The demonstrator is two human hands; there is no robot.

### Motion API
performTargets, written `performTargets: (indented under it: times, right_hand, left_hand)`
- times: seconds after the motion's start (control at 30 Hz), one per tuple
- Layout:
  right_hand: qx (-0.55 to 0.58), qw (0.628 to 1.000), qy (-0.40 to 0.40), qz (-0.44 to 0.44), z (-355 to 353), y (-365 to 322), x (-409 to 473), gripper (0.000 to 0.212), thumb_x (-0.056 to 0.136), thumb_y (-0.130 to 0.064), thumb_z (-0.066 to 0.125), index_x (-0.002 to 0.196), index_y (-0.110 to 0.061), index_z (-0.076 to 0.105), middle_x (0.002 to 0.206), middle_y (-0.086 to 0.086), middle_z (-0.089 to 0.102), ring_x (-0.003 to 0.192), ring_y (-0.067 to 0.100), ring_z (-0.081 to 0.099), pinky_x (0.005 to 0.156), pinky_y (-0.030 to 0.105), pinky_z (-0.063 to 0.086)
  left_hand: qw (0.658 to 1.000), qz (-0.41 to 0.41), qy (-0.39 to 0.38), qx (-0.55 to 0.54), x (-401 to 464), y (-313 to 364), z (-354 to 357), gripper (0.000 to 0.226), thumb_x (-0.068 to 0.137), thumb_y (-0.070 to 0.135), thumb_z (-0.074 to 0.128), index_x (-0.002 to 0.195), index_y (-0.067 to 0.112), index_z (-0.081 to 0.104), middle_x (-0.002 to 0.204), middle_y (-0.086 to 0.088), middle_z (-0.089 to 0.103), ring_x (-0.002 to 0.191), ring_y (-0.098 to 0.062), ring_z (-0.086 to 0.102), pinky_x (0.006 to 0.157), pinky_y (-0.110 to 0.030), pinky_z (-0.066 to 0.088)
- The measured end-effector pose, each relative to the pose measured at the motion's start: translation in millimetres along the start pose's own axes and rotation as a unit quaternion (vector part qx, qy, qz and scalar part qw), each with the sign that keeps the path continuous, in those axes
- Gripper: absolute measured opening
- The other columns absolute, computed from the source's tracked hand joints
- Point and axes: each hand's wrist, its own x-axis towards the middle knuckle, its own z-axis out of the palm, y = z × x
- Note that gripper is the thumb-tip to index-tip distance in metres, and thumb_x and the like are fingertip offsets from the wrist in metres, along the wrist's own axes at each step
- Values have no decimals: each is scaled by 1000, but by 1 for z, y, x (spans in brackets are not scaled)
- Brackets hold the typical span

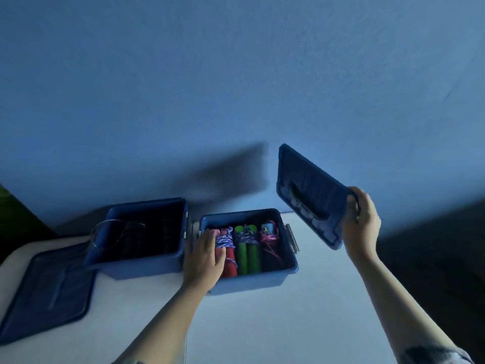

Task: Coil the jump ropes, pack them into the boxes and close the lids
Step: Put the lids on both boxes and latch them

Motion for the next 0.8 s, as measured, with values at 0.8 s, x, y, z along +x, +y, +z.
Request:
performTargets:
  times: [0.8]
  right_hand:
    - [-92,957,-273,15,115,-3,4,42,89,4,45,129,-5,52,126,19,36,97,28,47,83,21,34]
  left_hand:
    - [986,-152,-27,-70,-5,-16,-17,49,98,35,44,144,21,38,131,-5,51,114,-25,57,91,-36,46]
